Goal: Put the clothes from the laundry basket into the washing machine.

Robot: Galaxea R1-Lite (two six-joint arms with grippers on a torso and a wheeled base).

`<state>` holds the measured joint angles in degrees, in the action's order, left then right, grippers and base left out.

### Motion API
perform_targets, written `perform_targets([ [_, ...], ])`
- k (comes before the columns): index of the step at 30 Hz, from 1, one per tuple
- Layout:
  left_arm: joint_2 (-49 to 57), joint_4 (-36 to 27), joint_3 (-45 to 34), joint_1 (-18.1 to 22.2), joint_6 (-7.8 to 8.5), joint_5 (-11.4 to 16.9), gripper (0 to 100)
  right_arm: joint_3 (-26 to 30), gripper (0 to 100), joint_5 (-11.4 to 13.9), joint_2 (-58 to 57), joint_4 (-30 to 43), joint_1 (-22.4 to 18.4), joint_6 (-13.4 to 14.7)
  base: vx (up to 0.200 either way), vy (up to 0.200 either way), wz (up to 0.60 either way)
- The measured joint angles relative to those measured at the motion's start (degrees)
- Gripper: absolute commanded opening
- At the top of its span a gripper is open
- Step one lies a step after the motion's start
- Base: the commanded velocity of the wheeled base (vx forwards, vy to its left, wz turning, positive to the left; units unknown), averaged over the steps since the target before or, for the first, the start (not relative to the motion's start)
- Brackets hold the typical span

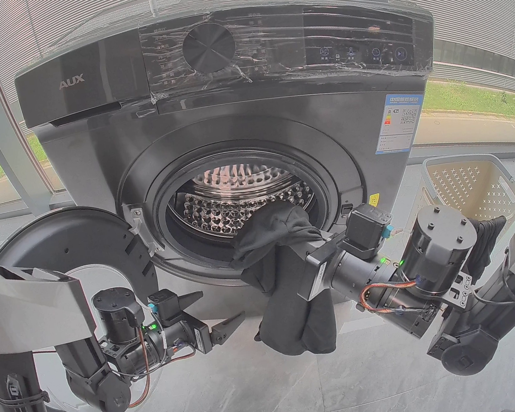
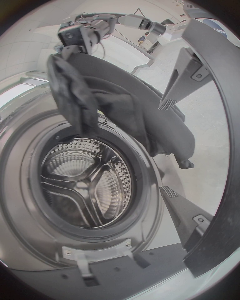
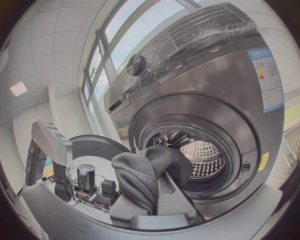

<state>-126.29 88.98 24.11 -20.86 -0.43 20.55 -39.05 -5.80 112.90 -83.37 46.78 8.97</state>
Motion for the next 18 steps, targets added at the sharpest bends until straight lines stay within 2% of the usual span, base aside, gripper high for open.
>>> perform_targets([
  [6,-3.8,0.0,1.7,0.0,0.38,-0.3,100,0.9,0,0.0,-2.1,0.0,0.9,1.0,0.0,0.0,0.0],
  [18,-9.2,0.0,7.4,-1.7,1.21,-0.8,100,5.4,0,0.0,-6.5,-0.5,5.6,2.1,0.0,0.0,0.0],
])
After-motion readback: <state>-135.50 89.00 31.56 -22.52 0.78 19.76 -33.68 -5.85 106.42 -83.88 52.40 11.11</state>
